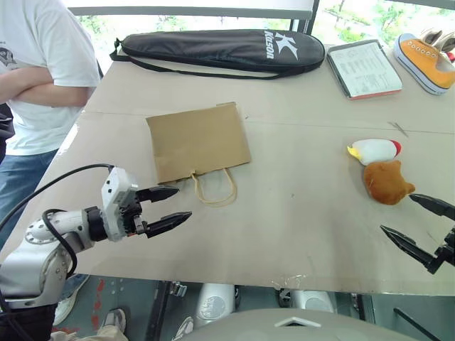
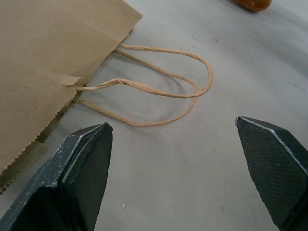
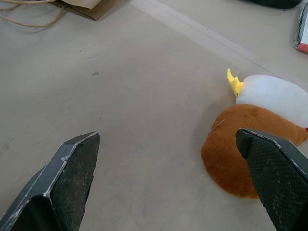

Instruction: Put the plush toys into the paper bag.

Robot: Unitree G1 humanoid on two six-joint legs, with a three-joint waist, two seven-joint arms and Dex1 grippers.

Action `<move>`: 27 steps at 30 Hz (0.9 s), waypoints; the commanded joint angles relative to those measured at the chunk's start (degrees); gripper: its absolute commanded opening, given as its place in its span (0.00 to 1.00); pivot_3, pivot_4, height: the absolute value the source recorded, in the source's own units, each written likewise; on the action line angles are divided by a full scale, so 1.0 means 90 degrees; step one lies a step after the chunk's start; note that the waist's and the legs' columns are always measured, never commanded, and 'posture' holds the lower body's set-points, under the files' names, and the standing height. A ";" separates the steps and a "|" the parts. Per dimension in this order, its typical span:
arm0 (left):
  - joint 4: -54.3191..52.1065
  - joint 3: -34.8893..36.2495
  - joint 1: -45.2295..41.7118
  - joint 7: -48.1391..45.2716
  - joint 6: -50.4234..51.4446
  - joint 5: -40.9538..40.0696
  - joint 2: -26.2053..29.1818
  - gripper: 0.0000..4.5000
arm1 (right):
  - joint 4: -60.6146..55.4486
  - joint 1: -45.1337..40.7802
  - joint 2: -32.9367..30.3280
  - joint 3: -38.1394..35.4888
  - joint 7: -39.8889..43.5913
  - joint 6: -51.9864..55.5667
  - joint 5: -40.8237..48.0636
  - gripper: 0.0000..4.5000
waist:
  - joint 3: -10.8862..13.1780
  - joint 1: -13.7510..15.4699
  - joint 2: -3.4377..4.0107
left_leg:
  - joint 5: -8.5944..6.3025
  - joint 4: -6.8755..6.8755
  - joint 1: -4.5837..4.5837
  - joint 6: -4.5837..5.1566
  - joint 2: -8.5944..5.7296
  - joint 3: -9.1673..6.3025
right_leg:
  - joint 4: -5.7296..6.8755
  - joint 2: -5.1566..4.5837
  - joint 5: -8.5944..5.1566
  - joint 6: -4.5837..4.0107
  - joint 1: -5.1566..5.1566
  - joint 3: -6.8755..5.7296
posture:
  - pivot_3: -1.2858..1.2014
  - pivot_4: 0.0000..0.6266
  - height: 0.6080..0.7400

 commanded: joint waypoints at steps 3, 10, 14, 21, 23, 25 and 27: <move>0.0428 -0.0187 -0.0429 -0.0341 -0.1673 0.1041 0.0332 0.98 | -0.0773 -0.1050 -0.0314 0.0656 -0.0595 0.0542 0.0770 1.00 | 0.0003 -0.0024 -0.0005 | 0.0000 -0.0001 0.0006 0.0000 0.0002 0.0001 | 0.0001 -0.0001 0.0000 -0.0001 0.0001 0.0001 | 0.52 0.24 1.00; 0.1661 -0.0636 -0.1526 -0.0523 -0.4018 0.2039 0.0229 0.98 | -0.1189 -0.1682 -0.0412 0.1325 -0.1092 0.0936 0.1036 1.00 | -0.0006 0.0060 -0.0006 | -0.0006 -0.0016 -0.0002 0.0010 -0.0011 0.0011 | -0.0012 -0.0003 0.0003 0.0002 -0.0004 0.0003 | 0.52 0.24 1.00; 0.2193 -0.1125 -0.2004 -0.0534 -0.5333 0.2607 0.0097 0.98 | -0.1339 -0.1751 -0.0384 0.1572 -0.1280 0.0947 0.1055 1.00 | -0.0005 0.0017 -0.0008 | -0.0016 -0.0015 -0.0008 0.0028 -0.0027 0.0029 | -0.0026 -0.0016 0.0009 0.0029 -0.0004 0.0013 | 0.52 0.24 1.00; 0.3615 -0.2271 -0.2940 -0.0395 -0.7237 0.3738 -0.0171 0.93 | -0.1439 -0.1740 -0.0405 0.1783 -0.1405 0.0806 0.0899 1.00 | -0.0006 0.0006 -0.0010 | -0.0018 -0.0014 0.0001 0.0032 -0.0033 0.0034 | -0.0012 -0.0010 0.0009 0.0033 -0.0003 0.0017 | 0.52 0.24 1.00; 0.3845 -0.2411 -0.3078 -0.0416 -0.7367 0.3615 -0.0280 0.80 | -0.1469 -0.1716 -0.0402 0.1773 -0.1440 0.0803 0.0893 1.00 | -0.0006 -0.0004 -0.0010 | -0.0018 -0.0014 0.0001 0.0032 -0.0032 0.0035 | -0.0012 -0.0009 0.0009 0.0034 -0.0003 0.0018 | 0.52 0.24 1.00; 0.3849 -0.2434 -0.3210 -0.0453 -0.7088 0.3282 -0.0405 0.59 | -0.1489 -0.1675 -0.0383 0.1757 -0.1467 0.0812 0.0905 0.94 | -0.0006 -0.0001 -0.0011 | -0.0018 -0.0013 0.0001 0.0032 -0.0028 0.0035 | -0.0012 -0.0008 0.0009 0.0034 -0.0004 0.0018 | 0.52 0.24 1.00; 0.3660 -0.2441 -0.3238 -0.0605 -0.6718 0.2868 -0.0460 0.38 | -0.1481 -0.1606 -0.0329 0.1715 -0.1499 0.0828 0.0982 0.81 | -0.0006 0.0002 -0.0012 | -0.0018 -0.0012 0.0000 0.0032 -0.0026 0.0034 | -0.0011 -0.0008 0.0008 0.0036 -0.0004 0.0018 | 0.52 0.24 1.00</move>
